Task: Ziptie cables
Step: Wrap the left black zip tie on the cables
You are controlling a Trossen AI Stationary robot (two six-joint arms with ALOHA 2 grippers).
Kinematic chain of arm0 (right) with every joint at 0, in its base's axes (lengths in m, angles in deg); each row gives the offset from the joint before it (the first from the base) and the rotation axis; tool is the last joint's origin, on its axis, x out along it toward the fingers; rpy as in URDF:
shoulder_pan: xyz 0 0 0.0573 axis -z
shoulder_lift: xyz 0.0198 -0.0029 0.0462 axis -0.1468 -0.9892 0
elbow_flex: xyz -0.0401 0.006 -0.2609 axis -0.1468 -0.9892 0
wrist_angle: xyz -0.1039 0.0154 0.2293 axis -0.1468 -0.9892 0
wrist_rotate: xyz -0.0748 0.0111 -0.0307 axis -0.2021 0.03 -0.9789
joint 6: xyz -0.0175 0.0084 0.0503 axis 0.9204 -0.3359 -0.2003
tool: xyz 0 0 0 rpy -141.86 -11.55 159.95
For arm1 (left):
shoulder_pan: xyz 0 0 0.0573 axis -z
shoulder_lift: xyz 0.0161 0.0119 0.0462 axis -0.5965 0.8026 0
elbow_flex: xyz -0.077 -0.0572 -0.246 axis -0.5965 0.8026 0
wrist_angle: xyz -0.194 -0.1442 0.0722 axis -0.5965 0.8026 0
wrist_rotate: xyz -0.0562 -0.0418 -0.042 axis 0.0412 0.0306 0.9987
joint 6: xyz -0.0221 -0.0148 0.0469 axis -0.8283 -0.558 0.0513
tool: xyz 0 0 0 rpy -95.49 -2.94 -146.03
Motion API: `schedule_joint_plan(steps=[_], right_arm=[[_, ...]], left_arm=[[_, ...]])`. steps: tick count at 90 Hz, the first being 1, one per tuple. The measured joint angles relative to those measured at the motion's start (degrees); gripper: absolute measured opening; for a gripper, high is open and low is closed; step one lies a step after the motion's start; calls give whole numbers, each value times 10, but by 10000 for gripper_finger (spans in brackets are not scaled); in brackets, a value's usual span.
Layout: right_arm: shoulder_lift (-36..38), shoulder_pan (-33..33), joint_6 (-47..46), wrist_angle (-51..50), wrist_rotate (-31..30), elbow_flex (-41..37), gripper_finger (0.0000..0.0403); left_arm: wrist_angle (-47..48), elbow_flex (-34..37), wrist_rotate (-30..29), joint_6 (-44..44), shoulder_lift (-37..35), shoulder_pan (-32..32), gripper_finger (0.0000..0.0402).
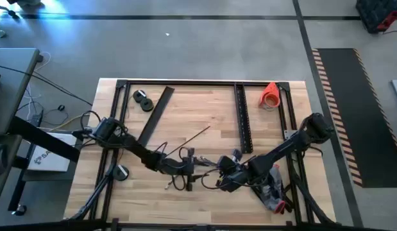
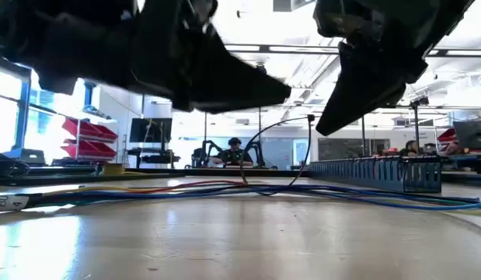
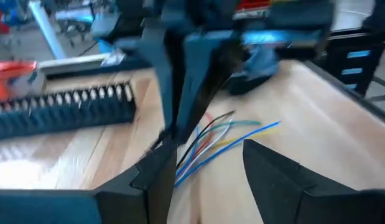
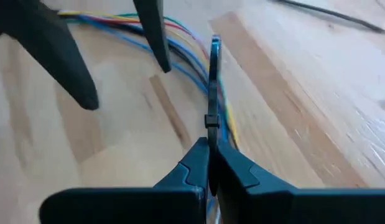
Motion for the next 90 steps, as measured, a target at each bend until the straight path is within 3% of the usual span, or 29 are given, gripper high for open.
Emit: schedule_joint_plan(steps=[21, 37, 53, 90], right_arm=[[0, 18, 109, 27, 61, 0, 0], [0, 31, 126, 35, 82, 0, 0], [0, 37, 127, 36, 85, 0, 0], [0, 38, 127, 35, 83, 0, 0]], left_arm=[[43, -19, 32, 90, 1, -30, 157], [78, -35, 108, 116, 1, -56, 152], [114, -48, 118, 122, 1, -66, 144], [137, -50, 121, 122, 2, -78, 18]])
